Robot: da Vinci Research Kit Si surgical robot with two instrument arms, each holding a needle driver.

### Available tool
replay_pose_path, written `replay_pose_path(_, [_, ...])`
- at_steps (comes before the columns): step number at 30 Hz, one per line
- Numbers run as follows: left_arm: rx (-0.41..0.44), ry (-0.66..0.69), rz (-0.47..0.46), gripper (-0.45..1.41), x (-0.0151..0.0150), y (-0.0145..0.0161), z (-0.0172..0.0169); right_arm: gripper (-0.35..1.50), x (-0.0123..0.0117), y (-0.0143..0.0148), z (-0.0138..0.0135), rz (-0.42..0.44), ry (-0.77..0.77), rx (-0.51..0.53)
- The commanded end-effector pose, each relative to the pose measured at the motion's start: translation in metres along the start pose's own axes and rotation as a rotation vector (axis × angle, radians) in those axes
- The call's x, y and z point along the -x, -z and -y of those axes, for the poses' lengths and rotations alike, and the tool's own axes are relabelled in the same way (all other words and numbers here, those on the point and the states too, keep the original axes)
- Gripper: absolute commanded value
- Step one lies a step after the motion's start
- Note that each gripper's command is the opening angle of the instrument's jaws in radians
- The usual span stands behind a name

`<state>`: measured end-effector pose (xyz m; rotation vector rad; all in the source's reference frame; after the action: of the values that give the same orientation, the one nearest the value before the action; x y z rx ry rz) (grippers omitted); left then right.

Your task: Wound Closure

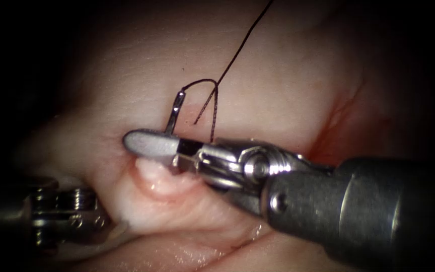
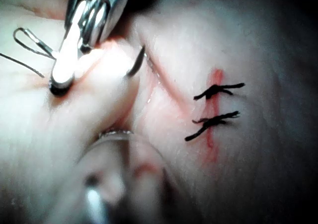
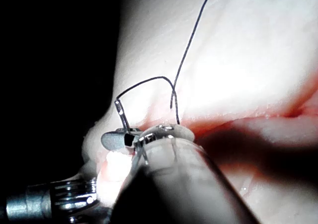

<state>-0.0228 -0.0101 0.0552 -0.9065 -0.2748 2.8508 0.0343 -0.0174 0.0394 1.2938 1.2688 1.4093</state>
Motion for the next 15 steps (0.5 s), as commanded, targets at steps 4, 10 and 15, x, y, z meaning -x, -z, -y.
replay_pose_path(4, [0.004, 0.008, -0.003, -0.45, -0.0008, 0.0005, 0.0002, 1.38, -0.0027, 0.0006, -0.0005, -0.097, 0.127, -0.073])
replay_pose_path(10, [-0.030, 0.007, -0.077, -0.43, -0.0027, 0.0032, -0.0002, 1.48, -0.0050, 0.0022, -0.0011, -0.123, 0.228, -0.028])
replay_pose_path(15, [-0.060, -0.029, -0.127, -0.35, -0.0035, 0.0047, 0.0000, 1.48, -0.0059, 0.0027, -0.0018, -0.125, 0.351, 0.000])
